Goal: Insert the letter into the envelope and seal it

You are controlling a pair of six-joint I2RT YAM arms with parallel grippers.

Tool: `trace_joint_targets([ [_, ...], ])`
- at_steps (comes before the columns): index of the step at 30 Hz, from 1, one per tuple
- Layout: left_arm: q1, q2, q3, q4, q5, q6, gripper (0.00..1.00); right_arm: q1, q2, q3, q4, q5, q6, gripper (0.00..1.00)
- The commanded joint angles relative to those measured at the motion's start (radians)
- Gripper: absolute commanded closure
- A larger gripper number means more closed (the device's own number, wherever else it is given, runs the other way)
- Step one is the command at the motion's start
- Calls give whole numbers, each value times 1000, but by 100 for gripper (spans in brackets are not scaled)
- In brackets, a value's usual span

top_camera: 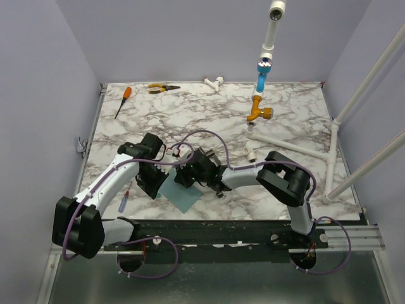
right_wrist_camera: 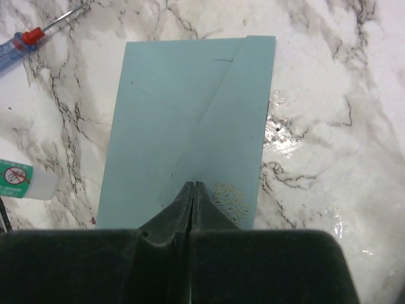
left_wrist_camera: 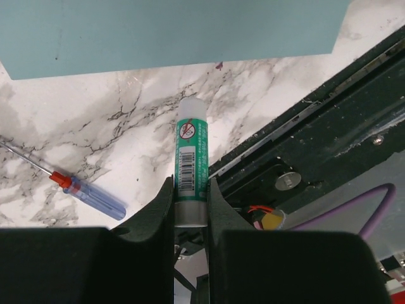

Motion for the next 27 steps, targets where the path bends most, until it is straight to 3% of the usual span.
trace_joint_targets([
  [1,9,-12,151,191,124,-32,100,61,22,-81,-92,-13,-139,99],
  [10,61,156,257,284,113,-178,100,62,1,-157,20,-32,-121,99],
  [18,73,68,140,278,-45,-33,100,61,54,-128,-58,-59,-97,100],
  [27,103,137,215,320,117,-184,100,62,36,-107,-87,-3,-108,99],
])
